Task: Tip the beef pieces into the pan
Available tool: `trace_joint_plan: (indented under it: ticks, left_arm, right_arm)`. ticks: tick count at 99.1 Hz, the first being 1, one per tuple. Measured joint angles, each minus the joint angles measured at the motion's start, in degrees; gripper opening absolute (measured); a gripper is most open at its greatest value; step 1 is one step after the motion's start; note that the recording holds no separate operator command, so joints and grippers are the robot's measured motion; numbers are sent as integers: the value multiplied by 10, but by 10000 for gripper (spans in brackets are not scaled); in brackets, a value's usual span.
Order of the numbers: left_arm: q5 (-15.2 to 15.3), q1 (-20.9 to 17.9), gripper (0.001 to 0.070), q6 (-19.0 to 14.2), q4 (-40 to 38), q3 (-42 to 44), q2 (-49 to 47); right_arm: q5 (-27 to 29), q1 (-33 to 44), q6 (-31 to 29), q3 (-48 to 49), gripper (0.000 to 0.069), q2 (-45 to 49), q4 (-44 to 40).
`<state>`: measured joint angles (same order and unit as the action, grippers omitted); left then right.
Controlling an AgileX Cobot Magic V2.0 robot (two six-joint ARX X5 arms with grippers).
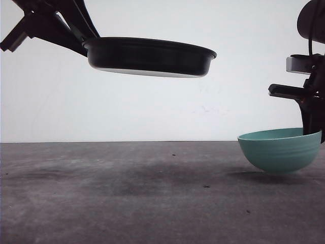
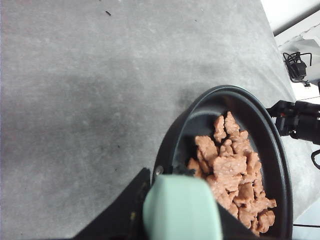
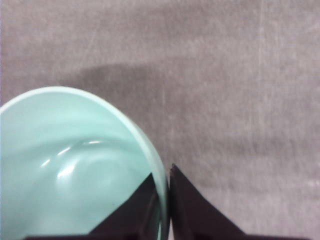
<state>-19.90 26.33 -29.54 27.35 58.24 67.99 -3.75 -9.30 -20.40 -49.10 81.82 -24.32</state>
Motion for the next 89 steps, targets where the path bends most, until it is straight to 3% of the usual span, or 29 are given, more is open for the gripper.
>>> trace_joint_plan:
  ticks: [14,20,33,41,47,51,55,68,72,79,89]
  left_arm:
    - [0,0,49,0,1,0,0]
    - [0,0,49,0,1,0,0]
    - [0,0,49,0,-2,0,0]
    - [0,-1,49,0,-11,0,2]
    - [0,-5,49,0,-25,0,7]
    - [-1,-10,49,0,-37,0,13]
    - [-1,-17,49,0,-49,0,23]
    - [-1,-36,49,0,-79,0,65]
    - [0,-39,49,0,-87,0,79]
    - [-1,-41,49,0,-104,0,106]
    - [-11,-45,49,1,-129,0,149]
  right_arm:
    - [-8,-1,2,0,52,0,1]
    - [-8,-1,7,0,163,0,-1]
    - [-8,-1,10,0,523,0,-5]
    - [-8,-1,14,-5,611,-5,-16]
    - [-8,-1,16,-9,628,-24,-26]
    - [-8,-1,17,-16,612,-47,-35]
    - [-9,-4,18,-28,555,-74,-42]
    - [-42,-24,32,-73,185,-182,-53]
    - [-51,-34,41,-80,104,-219,-54]
    - [-59,-53,49,-85,40,-279,-59]
    - [-68,-84,52,-85,13,-355,-72]
